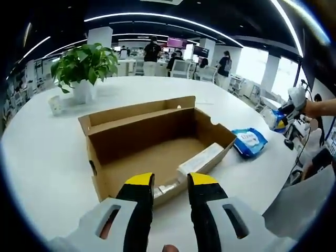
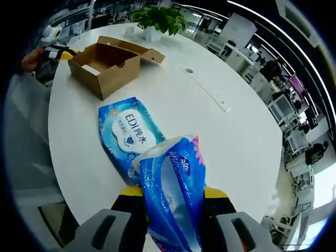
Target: Operate the shoe box by opening the lid, removing the specified soft item, and placing it in the target area until the item is outside and the box remains undamaged.
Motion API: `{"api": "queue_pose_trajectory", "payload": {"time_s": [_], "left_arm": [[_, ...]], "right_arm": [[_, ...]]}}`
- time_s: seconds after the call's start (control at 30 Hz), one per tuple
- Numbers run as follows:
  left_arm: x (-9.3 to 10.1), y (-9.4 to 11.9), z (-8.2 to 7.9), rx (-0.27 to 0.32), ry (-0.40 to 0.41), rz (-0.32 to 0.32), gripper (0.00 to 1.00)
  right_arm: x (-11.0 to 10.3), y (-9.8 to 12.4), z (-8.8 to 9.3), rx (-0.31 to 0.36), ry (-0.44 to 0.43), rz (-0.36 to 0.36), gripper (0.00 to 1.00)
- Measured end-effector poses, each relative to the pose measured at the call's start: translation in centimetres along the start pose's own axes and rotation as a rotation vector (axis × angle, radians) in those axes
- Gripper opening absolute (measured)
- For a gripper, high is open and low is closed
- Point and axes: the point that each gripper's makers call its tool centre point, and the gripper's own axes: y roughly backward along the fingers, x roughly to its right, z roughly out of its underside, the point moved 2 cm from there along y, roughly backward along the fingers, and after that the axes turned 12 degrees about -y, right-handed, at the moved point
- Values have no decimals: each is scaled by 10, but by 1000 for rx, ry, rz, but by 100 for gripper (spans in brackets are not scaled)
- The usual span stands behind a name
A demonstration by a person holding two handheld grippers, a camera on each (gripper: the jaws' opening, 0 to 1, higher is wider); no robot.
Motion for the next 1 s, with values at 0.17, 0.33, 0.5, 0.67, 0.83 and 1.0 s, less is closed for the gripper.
{"api": "queue_pose_trajectory", "payload": {"time_s": [0.17,0.33,0.5,0.67,0.83,1.0], "left_arm": [[-4,1,-1,1,0,-13,25],[-5,7,-2,-3,1,-34,25],[-2,12,-5,-3,-9,-42,25],[-1,19,-7,-1,-7,-54,25],[-4,23,-6,-7,-5,-74,25],[-5,27,-3,-14,4,-85,25]], "right_arm": [[3,-7,8,-21,18,-9,35],[5,-14,11,-32,37,-20,36],[9,-22,15,-51,56,-38,36],[13,-31,20,-65,79,-45,37],[13,-41,24,-77,92,-57,37],[10,-47,27,-91,118,-73,37]]}}
